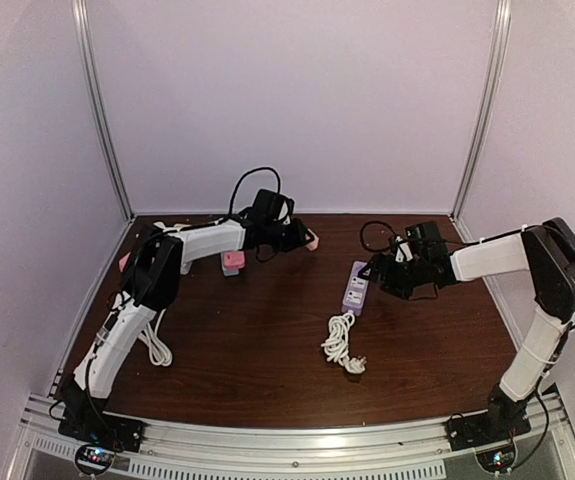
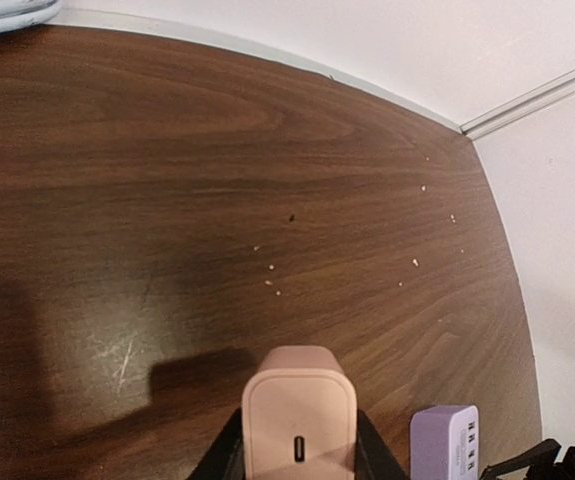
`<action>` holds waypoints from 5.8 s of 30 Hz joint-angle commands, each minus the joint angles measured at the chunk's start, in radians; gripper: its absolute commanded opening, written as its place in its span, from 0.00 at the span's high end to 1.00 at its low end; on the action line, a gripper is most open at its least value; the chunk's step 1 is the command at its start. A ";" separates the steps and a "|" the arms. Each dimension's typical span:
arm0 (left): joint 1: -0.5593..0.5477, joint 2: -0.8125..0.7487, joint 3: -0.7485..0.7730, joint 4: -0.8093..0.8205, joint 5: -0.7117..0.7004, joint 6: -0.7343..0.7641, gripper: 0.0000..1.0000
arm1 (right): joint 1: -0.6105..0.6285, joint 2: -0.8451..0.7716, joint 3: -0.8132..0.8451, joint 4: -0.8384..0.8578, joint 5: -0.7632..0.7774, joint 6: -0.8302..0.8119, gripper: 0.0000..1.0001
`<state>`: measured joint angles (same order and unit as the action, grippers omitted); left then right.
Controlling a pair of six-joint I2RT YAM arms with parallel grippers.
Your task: Pull the plug off the socket
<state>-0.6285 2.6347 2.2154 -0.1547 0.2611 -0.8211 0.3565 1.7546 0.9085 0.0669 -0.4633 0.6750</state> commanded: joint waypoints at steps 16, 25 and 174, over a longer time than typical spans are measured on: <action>0.017 0.102 0.164 -0.020 0.039 -0.047 0.46 | -0.007 -0.135 0.007 -0.120 0.106 -0.071 0.14; 0.043 -0.007 0.160 -0.170 0.003 0.122 0.15 | -0.004 -0.153 0.027 -0.142 0.152 -0.094 0.07; 0.027 -0.787 -1.278 -0.180 -0.117 0.159 0.74 | 0.372 0.645 0.500 0.951 -0.335 0.816 1.00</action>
<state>-0.6132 1.7599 0.9798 -0.1802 0.2543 -0.6632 0.7212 2.4065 1.4109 0.7643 -0.7555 1.4082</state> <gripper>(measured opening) 0.267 0.177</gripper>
